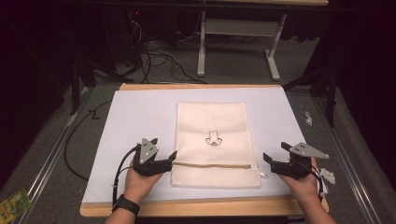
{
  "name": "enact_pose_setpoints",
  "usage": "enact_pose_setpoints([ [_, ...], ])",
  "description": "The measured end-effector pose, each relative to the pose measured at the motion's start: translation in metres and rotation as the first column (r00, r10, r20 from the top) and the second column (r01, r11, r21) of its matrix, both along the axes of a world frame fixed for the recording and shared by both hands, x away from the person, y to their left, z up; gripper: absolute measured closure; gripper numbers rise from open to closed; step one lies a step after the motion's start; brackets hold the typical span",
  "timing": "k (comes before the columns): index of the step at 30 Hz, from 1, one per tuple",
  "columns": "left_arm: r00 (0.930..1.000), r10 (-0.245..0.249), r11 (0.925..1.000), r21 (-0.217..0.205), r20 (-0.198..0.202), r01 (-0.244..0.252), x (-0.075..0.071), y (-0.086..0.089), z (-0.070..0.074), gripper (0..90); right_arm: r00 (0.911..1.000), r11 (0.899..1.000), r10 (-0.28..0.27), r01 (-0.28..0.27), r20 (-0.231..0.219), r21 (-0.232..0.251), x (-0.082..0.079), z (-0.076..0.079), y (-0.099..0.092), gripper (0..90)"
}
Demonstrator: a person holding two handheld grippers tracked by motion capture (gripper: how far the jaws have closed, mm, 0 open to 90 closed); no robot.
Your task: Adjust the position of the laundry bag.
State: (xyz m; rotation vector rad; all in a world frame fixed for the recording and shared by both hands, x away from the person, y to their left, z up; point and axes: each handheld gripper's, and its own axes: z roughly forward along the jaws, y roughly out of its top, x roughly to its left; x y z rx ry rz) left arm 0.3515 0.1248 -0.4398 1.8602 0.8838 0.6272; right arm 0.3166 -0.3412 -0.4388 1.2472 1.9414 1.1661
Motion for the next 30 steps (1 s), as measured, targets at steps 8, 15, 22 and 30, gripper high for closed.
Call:
enact_pose_setpoints([
  [8,0.9998,0.012,0.9999,0.006,-0.016,-0.012,0.001,0.001,-0.002,15.9,0.9999,1.000,0.008,-0.008,-0.014,0.016,0.001,-0.001,0.002,15.4],
  [15,0.9997,0.017,0.9998,0.010,-0.020,-0.017,0.002,0.003,-0.002,15.9,0.9997,1.000,0.000,0.001,-0.024,0.028,-0.001,0.000,0.002,21.8],
  [22,0.9982,0.051,0.9986,-0.012,-0.033,-0.051,0.007,0.012,-0.004,16.5,0.9980,0.999,0.019,-0.018,-0.061,0.032,-0.002,-0.003,0.004,42.0],
  [30,0.9969,0.062,0.9976,-0.026,-0.048,-0.064,0.007,0.016,-0.006,17.2,0.9863,0.996,0.055,-0.043,-0.155,0.082,-0.001,-0.008,0.010,44.7],
])
